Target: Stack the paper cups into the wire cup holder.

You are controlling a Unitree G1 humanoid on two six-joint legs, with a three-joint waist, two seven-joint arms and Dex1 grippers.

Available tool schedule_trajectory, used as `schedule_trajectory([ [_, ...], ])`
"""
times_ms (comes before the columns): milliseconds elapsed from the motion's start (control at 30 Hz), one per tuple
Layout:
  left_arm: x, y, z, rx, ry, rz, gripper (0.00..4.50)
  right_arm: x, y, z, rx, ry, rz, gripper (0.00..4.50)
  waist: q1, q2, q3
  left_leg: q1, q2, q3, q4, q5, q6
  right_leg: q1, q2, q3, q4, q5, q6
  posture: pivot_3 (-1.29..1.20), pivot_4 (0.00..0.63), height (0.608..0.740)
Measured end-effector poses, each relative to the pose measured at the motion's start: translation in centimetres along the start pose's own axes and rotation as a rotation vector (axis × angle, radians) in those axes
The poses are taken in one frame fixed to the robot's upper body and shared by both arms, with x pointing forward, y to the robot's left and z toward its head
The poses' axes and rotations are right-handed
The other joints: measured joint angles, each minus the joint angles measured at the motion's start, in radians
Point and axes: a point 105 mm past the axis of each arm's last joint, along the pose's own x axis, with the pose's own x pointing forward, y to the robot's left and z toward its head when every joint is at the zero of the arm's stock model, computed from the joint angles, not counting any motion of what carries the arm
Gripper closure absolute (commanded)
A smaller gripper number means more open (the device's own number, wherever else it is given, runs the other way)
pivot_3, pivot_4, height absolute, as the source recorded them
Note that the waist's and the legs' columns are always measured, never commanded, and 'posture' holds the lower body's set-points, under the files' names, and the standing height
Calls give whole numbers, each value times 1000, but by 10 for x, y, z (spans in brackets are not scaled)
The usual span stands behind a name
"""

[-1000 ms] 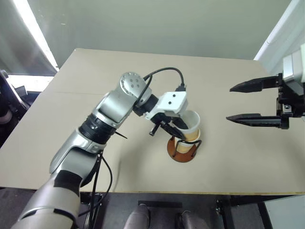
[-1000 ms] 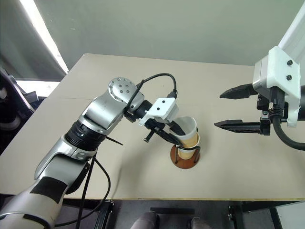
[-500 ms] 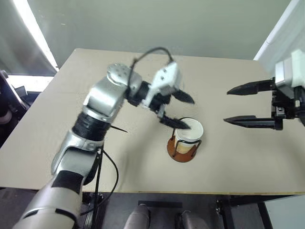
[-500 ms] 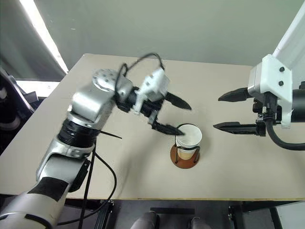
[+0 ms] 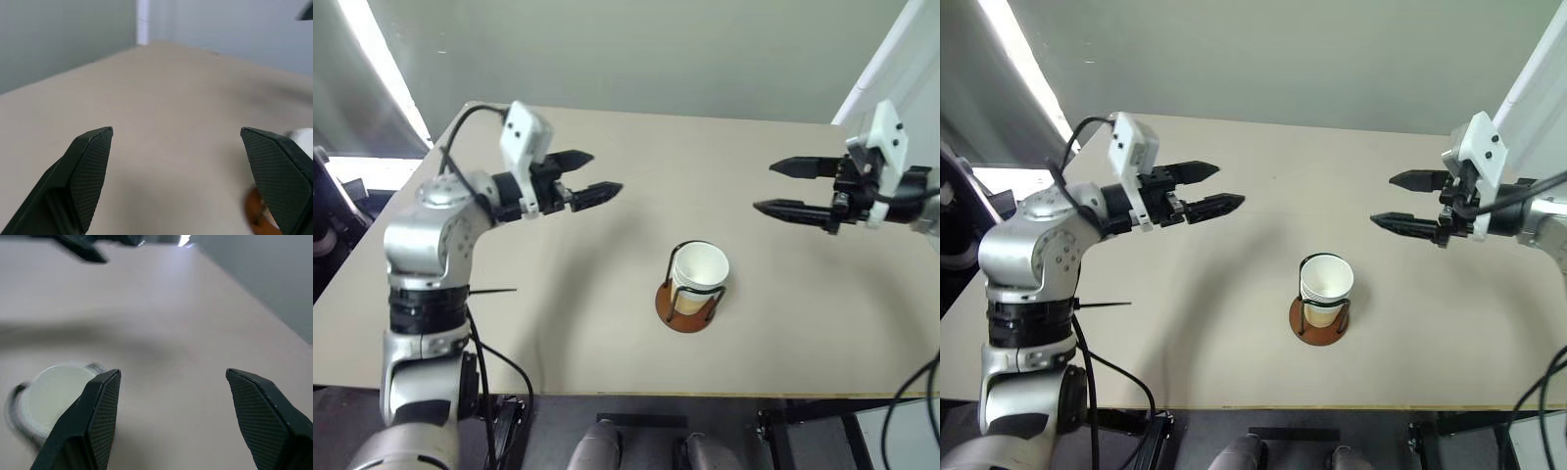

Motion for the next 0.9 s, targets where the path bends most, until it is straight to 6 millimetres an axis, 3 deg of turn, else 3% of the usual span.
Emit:
schedule_trajectory([
  [100,-6,13,-17,-34,1,134,20,9,-21,-20,77,-30,-112,1006,0,0,0,2,0,0,0,0,0,1,0,0,1,0,0,0,150,740],
  [300,-27,58,-27,-44,-44,460,20,25,-54,-70,210,-46,-371,1006,0,1,1,3,0,0,-1,1,-1,1,0,0,2,1,-3,0,150,740],
  [433,-43,77,-60,-93,-7,612,20,26,-70,-106,302,-37,-560,1006,0,2,1,3,0,1,-2,1,-2,-1,0,0,3,1,-5,0,150,740],
  [600,-66,89,-91,-146,27,766,20,20,-77,-140,404,-12,-706,1006,1,2,1,2,0,1,-3,1,-3,-3,0,0,6,0,-8,0,150,740],
  [767,-87,93,-105,-159,38,835,20,11,-80,-163,419,50,-765,1006,1,2,1,3,0,2,-4,0,-5,-5,0,0,11,-2,-11,0,150,740],
  [900,-91,93,-107,-169,33,845,20,8,-81,-171,416,77,-797,1006,1,2,1,3,0,2,-4,1,-6,-6,0,0,12,-2,-11,0,150,740],
])
